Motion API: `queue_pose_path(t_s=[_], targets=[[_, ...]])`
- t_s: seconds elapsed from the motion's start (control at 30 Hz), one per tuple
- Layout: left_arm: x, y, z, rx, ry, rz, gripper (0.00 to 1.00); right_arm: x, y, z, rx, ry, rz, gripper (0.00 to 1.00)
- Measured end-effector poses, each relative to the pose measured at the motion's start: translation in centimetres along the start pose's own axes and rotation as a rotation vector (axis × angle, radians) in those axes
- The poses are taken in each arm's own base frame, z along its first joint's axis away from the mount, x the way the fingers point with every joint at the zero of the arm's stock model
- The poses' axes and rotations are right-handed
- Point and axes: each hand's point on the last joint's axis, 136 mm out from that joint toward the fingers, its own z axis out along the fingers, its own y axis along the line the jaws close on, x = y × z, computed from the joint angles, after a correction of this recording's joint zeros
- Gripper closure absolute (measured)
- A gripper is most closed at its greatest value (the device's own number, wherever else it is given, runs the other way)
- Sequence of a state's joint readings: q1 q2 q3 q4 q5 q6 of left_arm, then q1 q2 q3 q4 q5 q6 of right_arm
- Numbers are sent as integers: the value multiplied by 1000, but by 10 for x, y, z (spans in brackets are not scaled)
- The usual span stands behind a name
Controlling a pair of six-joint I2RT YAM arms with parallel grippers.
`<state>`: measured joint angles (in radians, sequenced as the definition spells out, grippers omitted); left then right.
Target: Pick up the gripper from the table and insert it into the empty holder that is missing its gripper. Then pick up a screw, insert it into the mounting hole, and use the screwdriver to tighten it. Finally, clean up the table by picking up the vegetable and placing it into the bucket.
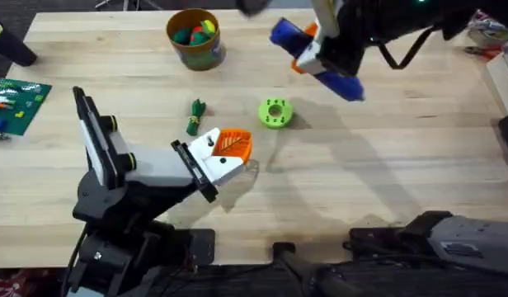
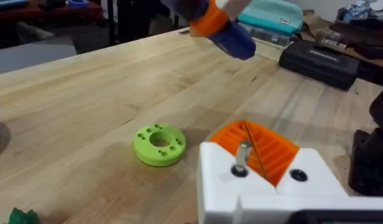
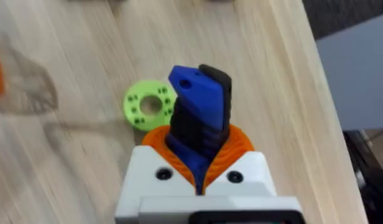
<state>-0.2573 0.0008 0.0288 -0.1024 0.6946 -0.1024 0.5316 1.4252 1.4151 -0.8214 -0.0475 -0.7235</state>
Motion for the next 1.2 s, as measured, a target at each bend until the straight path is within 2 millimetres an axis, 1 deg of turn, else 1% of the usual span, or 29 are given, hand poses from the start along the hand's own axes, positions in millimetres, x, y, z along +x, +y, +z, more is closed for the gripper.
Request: queue_pose_path(t_s=[0.07, 0.13, 0.27, 0.37, 0.5, 0.63, 0.93, 1.03, 1.07, 1.1, 1.2], targets=[[0, 0, 0, 0, 0, 0, 992, 15, -2, 6, -3, 64, -27, 962], [0, 0, 0, 0, 0, 0, 992, 28, -6, 18, -14, 121, -49, 962], [0, 0, 0, 0, 0, 0, 992, 54, -14, 50, -49, 216, -52, 962], [0, 0, 0, 0, 0, 0, 992, 76, -15, 73, -91, 284, -36, 962], [0, 0, 0, 0, 0, 0, 992, 102, -16, 97, -141, 355, -14, 962], [0, 0, 0, -1, 0, 0, 992, 125, -15, 114, -190, 404, -37, 962], [0, 0, 0, -2, 0, 0, 992, 161, -22, 148, -245, 446, -79, 962], [0, 0, 0, -3, 0, 0, 992, 174, -21, 154, -266, 469, -79, 962], [0, 0, 0, -3, 0, 0, 992, 176, -21, 155, -267, 474, -80, 948], [0, 0, 0, -3, 0, 0, 992, 176, -23, 154, -264, 474, -81, 870], [0, 1, 0, -3, -1, 0, 992, 175, -29, 154, -242, 473, -93, 461]])
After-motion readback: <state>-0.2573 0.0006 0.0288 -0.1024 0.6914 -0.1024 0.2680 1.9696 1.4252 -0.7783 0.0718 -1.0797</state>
